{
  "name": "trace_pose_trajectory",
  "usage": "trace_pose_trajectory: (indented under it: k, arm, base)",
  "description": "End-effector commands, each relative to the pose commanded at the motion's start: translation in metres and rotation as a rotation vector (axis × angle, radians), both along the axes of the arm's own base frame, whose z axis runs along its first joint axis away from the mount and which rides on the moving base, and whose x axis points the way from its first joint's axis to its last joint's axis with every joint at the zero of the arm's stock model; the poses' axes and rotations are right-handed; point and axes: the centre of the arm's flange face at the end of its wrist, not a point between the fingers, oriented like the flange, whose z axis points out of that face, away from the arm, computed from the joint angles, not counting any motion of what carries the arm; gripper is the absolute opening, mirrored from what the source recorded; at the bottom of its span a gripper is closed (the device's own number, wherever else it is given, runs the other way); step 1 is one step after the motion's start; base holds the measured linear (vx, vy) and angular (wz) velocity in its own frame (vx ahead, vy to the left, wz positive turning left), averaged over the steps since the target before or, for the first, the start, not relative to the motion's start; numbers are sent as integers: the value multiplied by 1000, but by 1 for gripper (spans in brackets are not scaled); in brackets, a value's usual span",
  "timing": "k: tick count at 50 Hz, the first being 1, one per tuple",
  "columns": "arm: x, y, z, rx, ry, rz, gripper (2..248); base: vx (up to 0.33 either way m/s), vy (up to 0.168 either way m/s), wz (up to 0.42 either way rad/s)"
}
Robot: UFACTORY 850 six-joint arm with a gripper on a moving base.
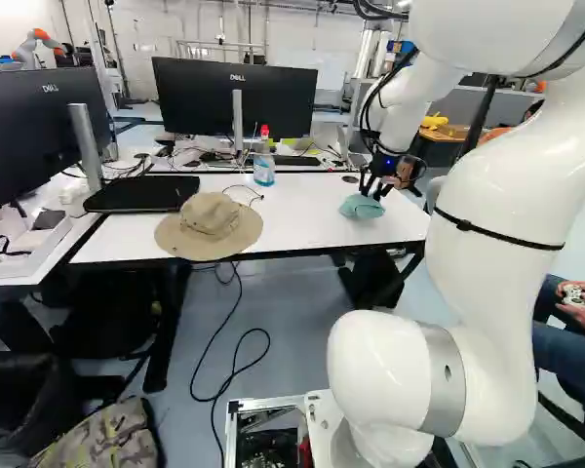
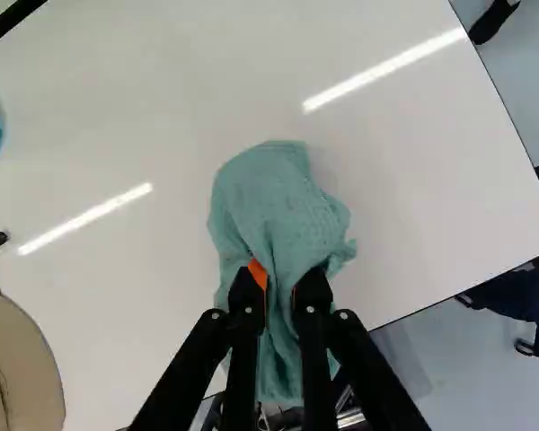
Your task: Clean the table with the green towel
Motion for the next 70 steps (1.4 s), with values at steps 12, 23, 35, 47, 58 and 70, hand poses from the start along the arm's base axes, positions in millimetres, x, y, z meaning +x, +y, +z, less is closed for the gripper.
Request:
trace_pose_trajectory:
  k: [12, 23, 35, 47, 58, 70]
  arm:
    - [23, 0, 0, -5, -14, 14, 48]
    - [45, 0, 0, -10, -27, 25, 48]
    - [67, 0, -1, -14, -38, 37, 48]
    - [90, 0, -2, -18, -52, 49, 48]
    - [110, 3, -3, -21, -65, 62, 48]
    - [132, 11, -4, -25, -79, 83, 48]
  base:
    - [0, 0, 0]
    - [0, 0, 0]
    - [0, 0, 0]
    - [0, 0, 0]
    - [0, 0, 0]
    - [0, 0, 0]
